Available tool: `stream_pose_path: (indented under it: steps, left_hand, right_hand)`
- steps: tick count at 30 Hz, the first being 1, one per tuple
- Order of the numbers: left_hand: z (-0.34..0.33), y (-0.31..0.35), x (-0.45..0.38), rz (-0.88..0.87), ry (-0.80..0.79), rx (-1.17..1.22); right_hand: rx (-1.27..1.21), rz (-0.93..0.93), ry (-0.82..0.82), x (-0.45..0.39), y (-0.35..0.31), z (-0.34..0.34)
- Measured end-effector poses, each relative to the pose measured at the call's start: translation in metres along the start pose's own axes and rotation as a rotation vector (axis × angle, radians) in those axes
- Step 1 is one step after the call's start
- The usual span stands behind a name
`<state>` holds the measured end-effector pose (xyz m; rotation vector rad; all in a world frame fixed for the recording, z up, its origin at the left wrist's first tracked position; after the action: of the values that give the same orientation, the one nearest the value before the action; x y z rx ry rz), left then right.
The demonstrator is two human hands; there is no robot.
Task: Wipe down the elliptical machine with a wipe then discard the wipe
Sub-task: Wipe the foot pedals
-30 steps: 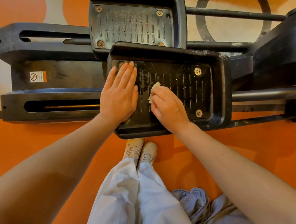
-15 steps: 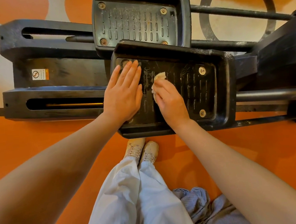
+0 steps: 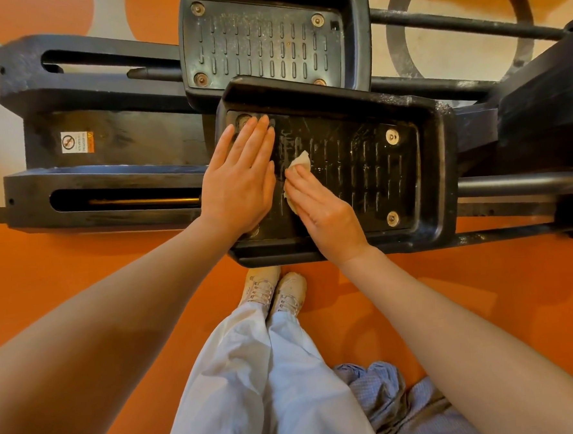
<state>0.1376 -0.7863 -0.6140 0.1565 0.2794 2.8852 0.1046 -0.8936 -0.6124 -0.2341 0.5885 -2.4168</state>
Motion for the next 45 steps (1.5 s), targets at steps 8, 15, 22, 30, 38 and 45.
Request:
stream_pose_path:
  steps: [8,15,22,30,38,45]
  left_hand:
    - [-0.001,0.0,0.0,0.002,-0.002,-0.013]
    - [-0.003,0.0,-0.001,0.007,-0.022,-0.024]
    - [-0.002,-0.001,0.0,0.007,-0.024,-0.021]
    - [-0.001,-0.001,0.0,0.005,-0.02,-0.005]
    - [-0.002,-0.001,0.0,-0.021,-0.048,-0.021]
    - [-0.002,-0.009,0.01,-0.021,-0.081,-0.039]
  right_hand:
    - [0.146,0.143,0.004,-0.005,-0.006,0.002]
    - [0.157,0.117,0.047,-0.003,-0.007,0.004]
    - [0.134,0.134,0.044,-0.006,-0.01,0.005]
    - [0.126,0.146,-0.007,-0.009,-0.01,0.006]
    - [0.094,0.12,-0.043,-0.004,-0.008,0.003]
    - [0.034,0.088,0.021,-0.03,0.001,0.014]
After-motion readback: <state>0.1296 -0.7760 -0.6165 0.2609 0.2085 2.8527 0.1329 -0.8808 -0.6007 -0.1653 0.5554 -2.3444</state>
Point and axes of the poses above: each hand's wrist, its own x-axis away from the middle knuckle, its own z-axis out of the back of the hand, y = z × x, the point moved 10 cm from there along -x, towards the middle knuckle, and after that the axes turned 12 degrees about -y, right-handed, at the moved point
